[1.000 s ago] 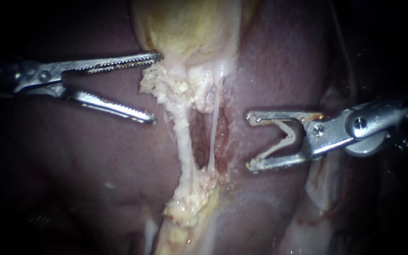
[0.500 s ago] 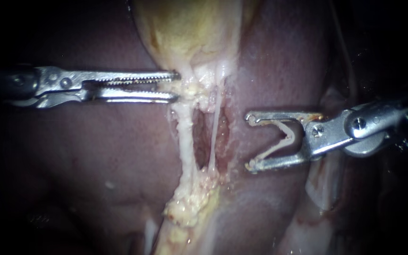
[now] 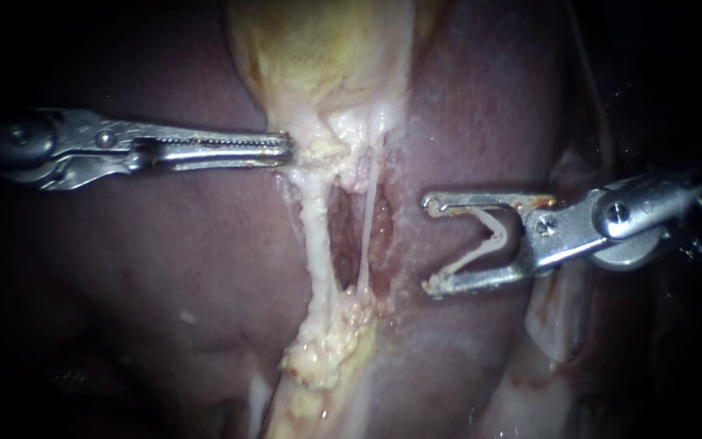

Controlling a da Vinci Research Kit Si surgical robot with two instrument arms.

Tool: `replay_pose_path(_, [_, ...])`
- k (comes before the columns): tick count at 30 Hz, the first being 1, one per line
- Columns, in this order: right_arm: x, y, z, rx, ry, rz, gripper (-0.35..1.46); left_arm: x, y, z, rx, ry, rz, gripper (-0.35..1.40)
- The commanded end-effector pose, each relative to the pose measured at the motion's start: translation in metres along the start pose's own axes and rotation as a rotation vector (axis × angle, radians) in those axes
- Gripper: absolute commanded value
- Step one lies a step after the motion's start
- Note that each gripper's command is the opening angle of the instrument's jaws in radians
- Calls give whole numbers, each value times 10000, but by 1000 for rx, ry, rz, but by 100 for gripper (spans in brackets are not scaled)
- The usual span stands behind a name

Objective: Grabbing gallbladder

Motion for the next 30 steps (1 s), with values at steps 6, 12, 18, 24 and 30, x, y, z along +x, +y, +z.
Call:
replay_pose_path(6, [0,0,-1,0,0,0,50,34,-4,-45,-18,45,-24,-35])
replay_pose_path(12, [0,0,-1,1,0,0,50,57,-9,-85,-2,93,-48,-35])
replay_pose_path(18, [0,0,-1,1,0,0,50,58,-12,-89,5,99,-46,-35])
replay_pose_path(24, [0,0,-1,1,0,0,50,58,-12,-88,6,99,-46,-35])
replay_pose_path(30, [0,0,-1,1,0,0,50,57,-13,-86,8,98,-46,-35])
